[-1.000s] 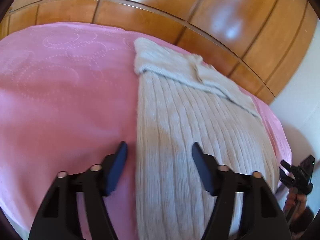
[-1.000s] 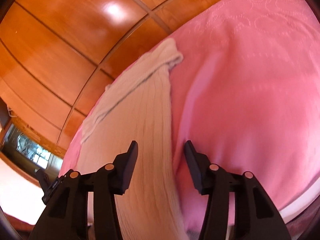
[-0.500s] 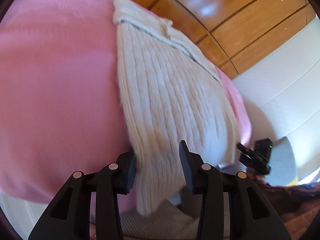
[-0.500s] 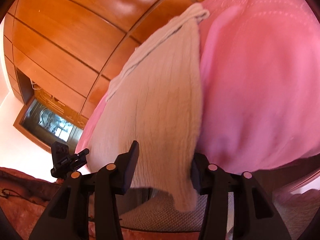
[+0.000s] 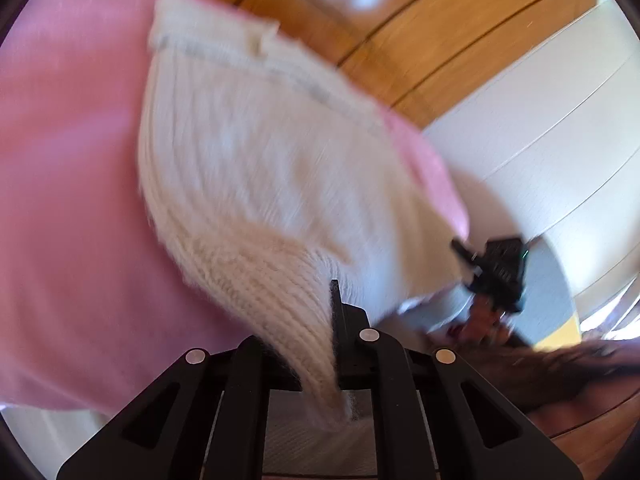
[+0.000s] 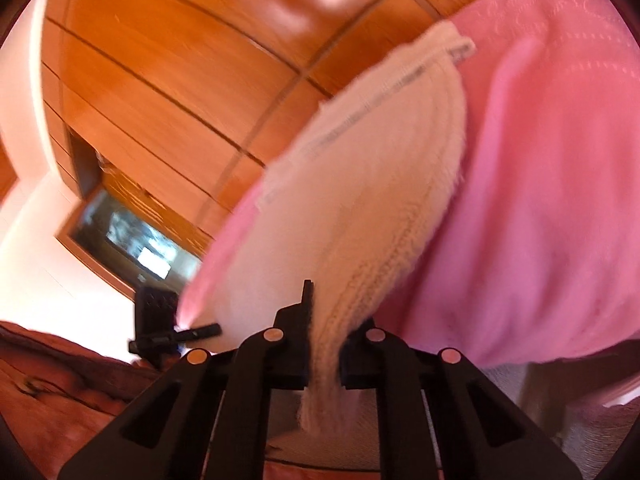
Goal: Fold small clothes
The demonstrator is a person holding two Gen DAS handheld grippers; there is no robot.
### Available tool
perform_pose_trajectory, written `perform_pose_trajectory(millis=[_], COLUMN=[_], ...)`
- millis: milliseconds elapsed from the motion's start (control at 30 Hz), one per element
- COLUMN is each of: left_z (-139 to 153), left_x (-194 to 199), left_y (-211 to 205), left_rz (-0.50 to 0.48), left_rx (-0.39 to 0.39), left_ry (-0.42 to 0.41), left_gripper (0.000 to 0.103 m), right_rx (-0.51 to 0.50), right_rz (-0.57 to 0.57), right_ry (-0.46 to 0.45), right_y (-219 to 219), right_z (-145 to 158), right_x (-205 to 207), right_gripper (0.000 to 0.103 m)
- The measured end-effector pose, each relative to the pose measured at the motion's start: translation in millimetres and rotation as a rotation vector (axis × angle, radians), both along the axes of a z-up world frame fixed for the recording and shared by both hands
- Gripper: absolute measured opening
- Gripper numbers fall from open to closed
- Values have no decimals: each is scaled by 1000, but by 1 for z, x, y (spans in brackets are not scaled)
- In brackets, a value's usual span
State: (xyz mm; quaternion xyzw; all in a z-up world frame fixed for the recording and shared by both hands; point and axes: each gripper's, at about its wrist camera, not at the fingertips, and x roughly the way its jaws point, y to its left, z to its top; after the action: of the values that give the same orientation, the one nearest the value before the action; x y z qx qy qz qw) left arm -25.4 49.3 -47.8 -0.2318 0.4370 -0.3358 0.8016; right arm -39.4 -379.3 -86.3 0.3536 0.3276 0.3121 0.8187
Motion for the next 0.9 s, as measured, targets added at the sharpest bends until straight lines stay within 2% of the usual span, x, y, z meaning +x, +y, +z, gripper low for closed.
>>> perform_pose_trajectory(millis=[167, 300, 467, 600, 733, 833, 900], left_z=[43, 68, 91, 107, 126, 127, 115], left_x=[-9, -16, -36, -48, -58, -46, -30], left_y=[12, 14, 21, 24, 32, 49, 57], left_rz=[41, 44, -18, -92, -145, -108, -40], left_rx=[-133, -175, -213, -266, -379, -486, -495], left_ry=[-145, -220, -268, -245, -200, -177, -136], left_gripper=[6, 6, 6, 6, 6, 6, 6], right_rx=[108, 169, 196, 212, 235, 280, 295], right_rz=[2, 5, 11, 51, 130, 198, 201], right_ry=[-121, -205, -270, -320, -392, -450, -456], right_y=[-6, -8, -21, -20, -11, -6, -5], right_z=[29, 53, 72, 93, 117, 132, 133], right_x=[-7, -12, -30, -49, -72, -81, -75], right_gripper=[8, 8, 8, 8, 8, 8, 8])
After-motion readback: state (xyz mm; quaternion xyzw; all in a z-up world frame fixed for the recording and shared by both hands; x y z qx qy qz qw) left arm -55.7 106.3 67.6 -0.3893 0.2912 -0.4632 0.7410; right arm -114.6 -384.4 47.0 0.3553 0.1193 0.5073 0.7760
